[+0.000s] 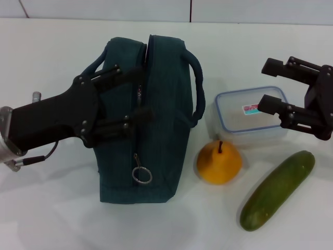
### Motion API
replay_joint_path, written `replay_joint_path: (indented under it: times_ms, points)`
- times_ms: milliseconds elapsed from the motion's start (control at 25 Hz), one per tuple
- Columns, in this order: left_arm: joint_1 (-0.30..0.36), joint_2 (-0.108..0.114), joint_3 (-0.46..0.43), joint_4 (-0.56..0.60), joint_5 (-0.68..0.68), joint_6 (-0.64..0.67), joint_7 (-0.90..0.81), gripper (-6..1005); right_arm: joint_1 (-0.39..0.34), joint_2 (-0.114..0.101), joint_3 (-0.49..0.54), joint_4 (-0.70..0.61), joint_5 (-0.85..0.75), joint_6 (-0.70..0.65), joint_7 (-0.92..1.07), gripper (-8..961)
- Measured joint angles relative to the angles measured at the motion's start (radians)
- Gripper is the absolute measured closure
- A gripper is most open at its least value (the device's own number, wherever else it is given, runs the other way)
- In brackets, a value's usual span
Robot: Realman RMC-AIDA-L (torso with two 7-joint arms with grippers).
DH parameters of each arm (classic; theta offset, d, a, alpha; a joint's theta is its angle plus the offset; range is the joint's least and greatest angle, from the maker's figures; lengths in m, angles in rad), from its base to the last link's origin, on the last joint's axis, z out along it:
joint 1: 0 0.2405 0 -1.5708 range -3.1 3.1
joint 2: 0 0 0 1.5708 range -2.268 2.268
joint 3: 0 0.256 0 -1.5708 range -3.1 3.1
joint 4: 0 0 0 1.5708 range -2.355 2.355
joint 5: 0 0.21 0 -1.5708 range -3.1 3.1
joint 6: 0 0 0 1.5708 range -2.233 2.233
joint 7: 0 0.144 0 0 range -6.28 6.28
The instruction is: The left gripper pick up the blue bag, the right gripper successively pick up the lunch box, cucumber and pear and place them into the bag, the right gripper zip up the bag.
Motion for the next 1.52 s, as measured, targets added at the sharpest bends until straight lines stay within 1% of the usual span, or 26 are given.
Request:
replay_joint_path:
  times_ms: [640,760,840,960,1000,1040,1120,1280,1520]
  points:
    - [-0.002,0.0,0.0,0.003,-0.013,0.011,-0.017,166,0.001,0.0,-0.003,0.0,-0.002,-0.011,0.007,262]
    - [-0.006,0.003,-0.005,0.06,-0.031,-0.003,-0.136,167,0.0,0.0,-0.003,0.0,-0.004,-0.011,0.007,262]
    - [-0.008,0.011,-0.014,0.155,-0.013,-0.048,-0.303,167,0.0,0.0,-0.003,0.0,-0.007,-0.01,0.007,262]
    - [-0.011,0.022,-0.02,0.325,0.066,-0.113,-0.559,167,0.0,0.0,-0.003,0.0,-0.012,-0.005,0.007,262]
    - [-0.012,0.024,-0.028,0.368,0.088,-0.121,-0.615,167,-0.002,0.0,-0.003,0.002,-0.013,-0.004,0.007,262]
    - [-0.015,0.028,-0.043,0.431,0.123,-0.133,-0.699,167,-0.003,0.0,-0.003,0.005,-0.014,-0.003,0.006,262]
    - [-0.028,0.033,-0.087,0.509,0.198,-0.139,-0.855,167,-0.007,0.0,-0.003,0.011,-0.014,-0.002,0.004,262]
    - [-0.044,0.042,-0.121,0.596,0.337,-0.136,-1.076,166,-0.017,0.0,-0.002,0.014,-0.015,0.003,0.001,262]
    - [-0.049,0.07,-0.123,0.678,0.448,-0.134,-1.265,168,-0.02,0.0,-0.002,0.014,-0.015,0.01,0.001,263]
